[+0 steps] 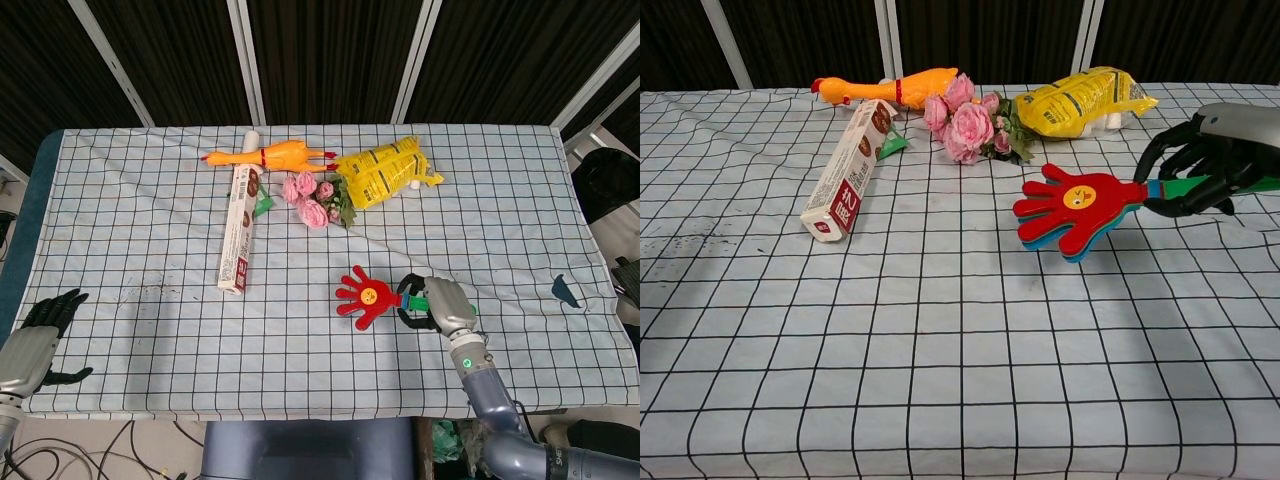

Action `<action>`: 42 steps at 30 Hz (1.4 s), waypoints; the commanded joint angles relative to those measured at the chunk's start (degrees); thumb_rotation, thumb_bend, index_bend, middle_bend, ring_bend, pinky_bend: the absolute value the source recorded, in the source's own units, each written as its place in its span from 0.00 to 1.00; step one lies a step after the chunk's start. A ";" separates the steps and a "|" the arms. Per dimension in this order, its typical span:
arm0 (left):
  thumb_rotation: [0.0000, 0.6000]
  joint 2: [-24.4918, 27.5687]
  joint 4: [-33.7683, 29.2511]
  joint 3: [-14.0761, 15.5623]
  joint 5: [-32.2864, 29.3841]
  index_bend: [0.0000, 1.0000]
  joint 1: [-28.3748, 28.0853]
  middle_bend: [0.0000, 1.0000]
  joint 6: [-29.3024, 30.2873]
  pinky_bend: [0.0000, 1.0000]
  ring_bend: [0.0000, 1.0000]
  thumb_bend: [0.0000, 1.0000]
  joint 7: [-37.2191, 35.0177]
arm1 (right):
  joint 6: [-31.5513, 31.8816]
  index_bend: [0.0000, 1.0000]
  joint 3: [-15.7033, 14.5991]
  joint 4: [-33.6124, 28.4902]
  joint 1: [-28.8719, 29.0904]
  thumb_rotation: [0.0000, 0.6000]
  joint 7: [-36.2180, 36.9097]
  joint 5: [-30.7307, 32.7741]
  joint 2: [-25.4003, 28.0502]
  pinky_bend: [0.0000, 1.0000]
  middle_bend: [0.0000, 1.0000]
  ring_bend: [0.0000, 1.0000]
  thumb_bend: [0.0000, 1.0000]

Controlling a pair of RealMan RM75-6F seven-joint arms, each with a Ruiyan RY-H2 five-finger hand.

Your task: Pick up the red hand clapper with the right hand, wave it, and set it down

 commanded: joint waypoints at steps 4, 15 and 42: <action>1.00 0.32 -0.55 -0.06 -0.50 0.00 -0.08 0.00 -0.50 0.01 0.00 0.01 -0.77 | 0.39 0.86 9.98 -8.71 -5.81 1.00 40.27 -7.20 -1.33 0.73 0.77 0.78 0.65; 1.00 0.36 -0.71 -0.04 -0.63 0.00 -0.17 0.00 -0.80 0.01 0.00 0.01 -1.11 | -1.08 0.86 11.06 -8.13 -8.34 1.00 55.01 -16.59 0.78 0.73 0.77 0.77 0.65; 1.00 0.22 -0.75 -0.07 -0.88 0.00 0.02 0.00 -0.47 0.01 0.00 0.02 -0.49 | 4.29 0.85 2.88 -8.04 0.42 1.00 10.14 -0.59 2.51 0.73 0.77 0.78 0.65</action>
